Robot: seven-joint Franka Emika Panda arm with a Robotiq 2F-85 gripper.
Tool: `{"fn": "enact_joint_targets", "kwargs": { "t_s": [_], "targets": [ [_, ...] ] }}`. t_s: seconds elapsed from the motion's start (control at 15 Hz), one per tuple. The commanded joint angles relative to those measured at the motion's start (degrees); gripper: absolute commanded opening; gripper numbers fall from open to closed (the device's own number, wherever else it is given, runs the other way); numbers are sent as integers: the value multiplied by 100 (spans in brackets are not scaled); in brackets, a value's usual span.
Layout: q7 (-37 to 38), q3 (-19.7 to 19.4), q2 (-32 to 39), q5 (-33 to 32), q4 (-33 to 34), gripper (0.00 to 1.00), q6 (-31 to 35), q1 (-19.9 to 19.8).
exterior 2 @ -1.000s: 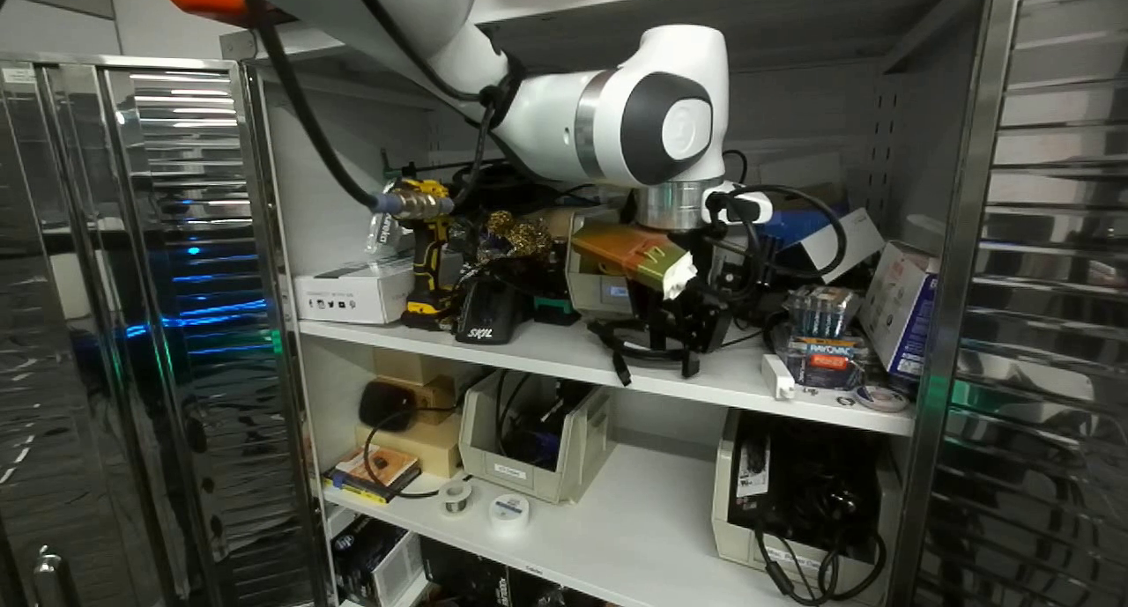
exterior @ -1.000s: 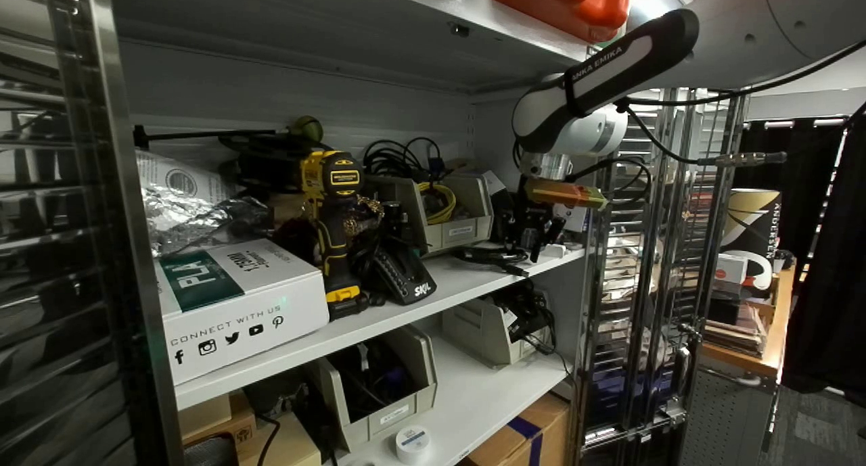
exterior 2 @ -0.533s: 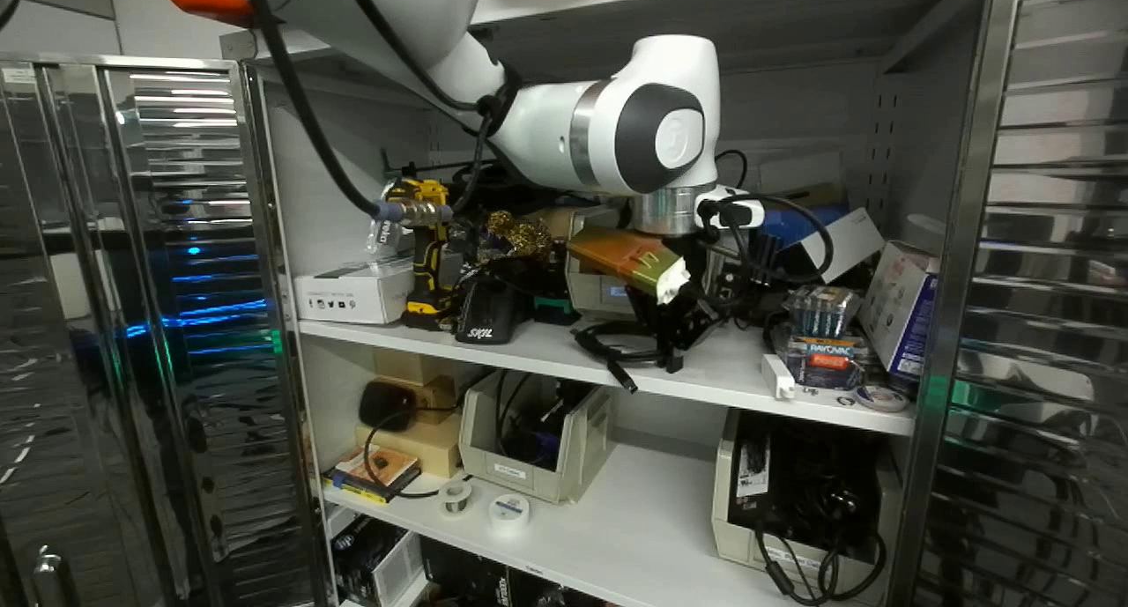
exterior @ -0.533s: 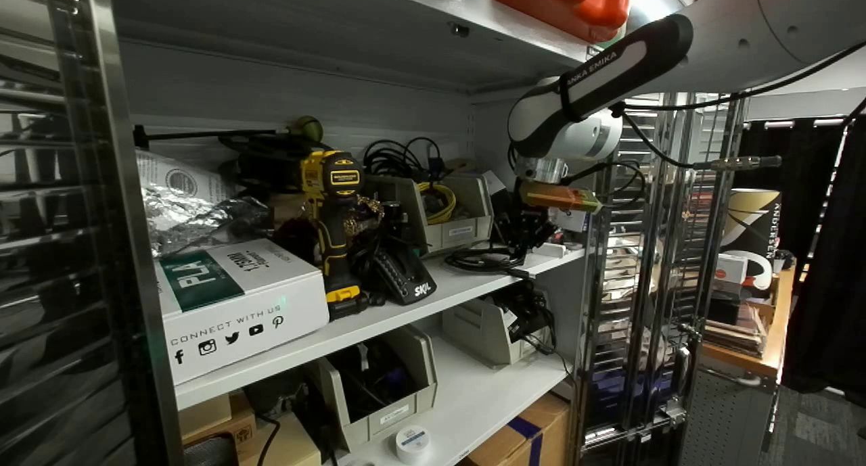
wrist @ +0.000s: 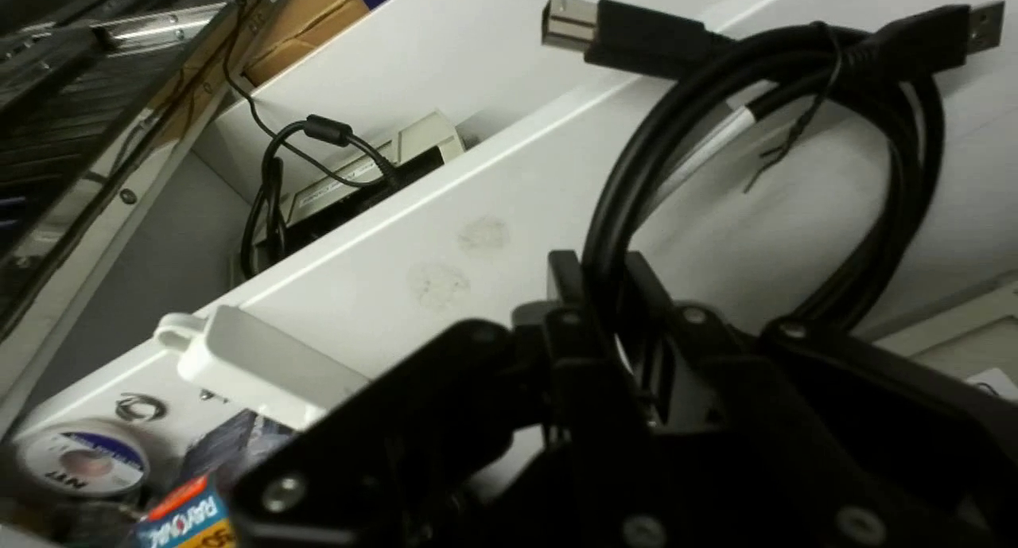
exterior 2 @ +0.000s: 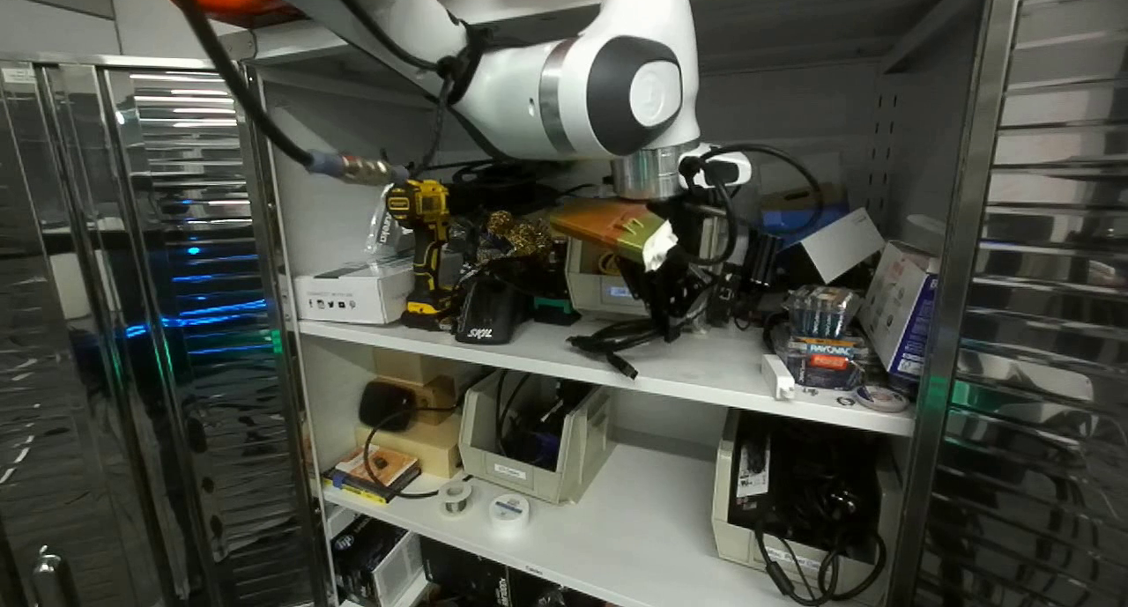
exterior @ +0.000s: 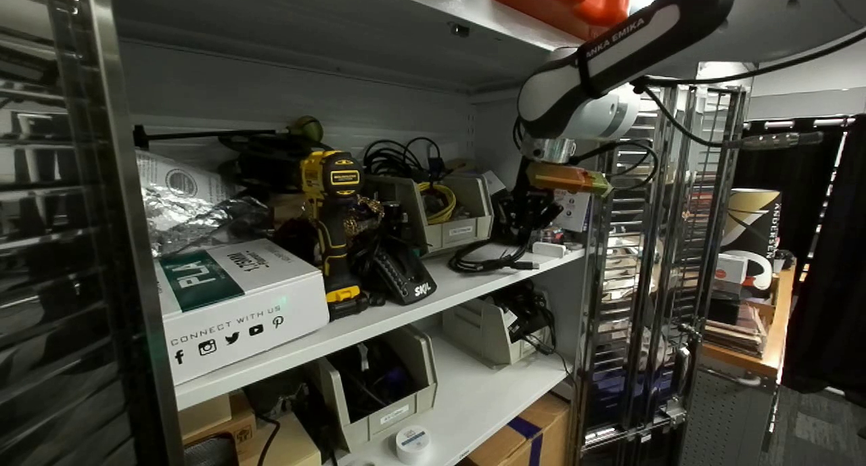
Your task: Put the black cable inside the tool box on the first shelf
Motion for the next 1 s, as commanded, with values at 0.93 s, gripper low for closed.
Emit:
{"fn": "enact_joint_targets", "kwargs": {
  "t_s": [0.93],
  "targets": [
    [184,120,-1920,616,-2138,9,2865,46]
  ]
}}
